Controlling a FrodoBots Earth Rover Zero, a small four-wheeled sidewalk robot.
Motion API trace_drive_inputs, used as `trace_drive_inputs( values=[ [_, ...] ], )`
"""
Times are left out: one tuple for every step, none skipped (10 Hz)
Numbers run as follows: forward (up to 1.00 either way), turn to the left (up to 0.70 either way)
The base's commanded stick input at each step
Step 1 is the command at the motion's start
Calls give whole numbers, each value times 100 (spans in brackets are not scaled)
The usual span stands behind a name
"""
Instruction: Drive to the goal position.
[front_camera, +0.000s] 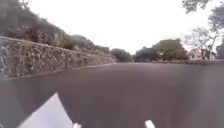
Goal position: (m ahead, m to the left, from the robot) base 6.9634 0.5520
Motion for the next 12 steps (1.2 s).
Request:
trace_drive_inputs(
  values=[
    [50, 0],
    [50, 0],
    [50, 0],
    [50, 0],
    [50, 0],
    [50, 0],
    [50, -3],
    [50, -12],
    [50, -20],
    [50, -29],
    [50, -37],
    [50, -45]
  ],
)
